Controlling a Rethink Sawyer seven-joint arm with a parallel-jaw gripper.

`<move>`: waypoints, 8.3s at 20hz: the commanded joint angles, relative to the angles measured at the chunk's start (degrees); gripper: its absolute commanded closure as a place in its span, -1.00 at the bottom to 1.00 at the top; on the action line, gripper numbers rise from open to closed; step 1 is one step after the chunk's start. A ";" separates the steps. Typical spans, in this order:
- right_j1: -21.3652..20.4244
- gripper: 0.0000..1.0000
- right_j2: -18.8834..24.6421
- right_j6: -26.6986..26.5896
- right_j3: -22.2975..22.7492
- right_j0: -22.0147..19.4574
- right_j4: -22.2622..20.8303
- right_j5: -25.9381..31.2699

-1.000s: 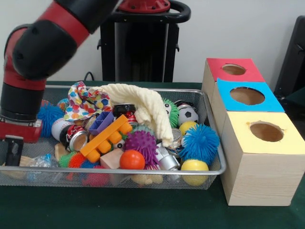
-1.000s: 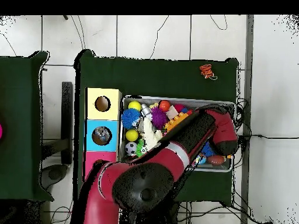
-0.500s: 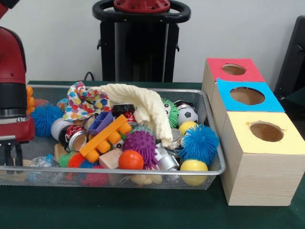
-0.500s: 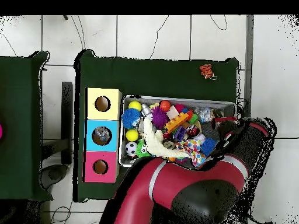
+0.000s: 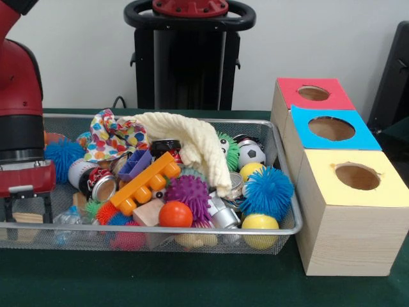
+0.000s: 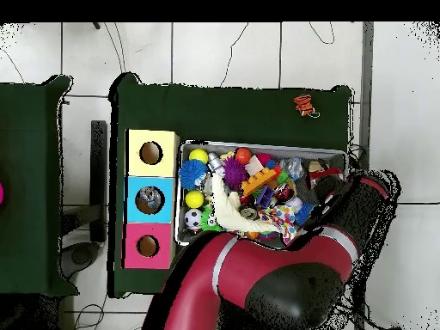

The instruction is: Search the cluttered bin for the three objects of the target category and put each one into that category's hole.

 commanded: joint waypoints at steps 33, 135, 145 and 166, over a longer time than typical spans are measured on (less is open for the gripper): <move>3.18 -1.00 7.82 -6.46 -1.16 2.00 -3.81 -4.84; 3.91 -1.00 1.51 10.95 -0.90 7.16 -12.17 2.49; 7.09 -1.00 0.69 19.08 -3.58 7.59 -15.19 -1.61; -0.56 -1.00 11.15 3.09 -0.76 1.45 -8.01 -13.51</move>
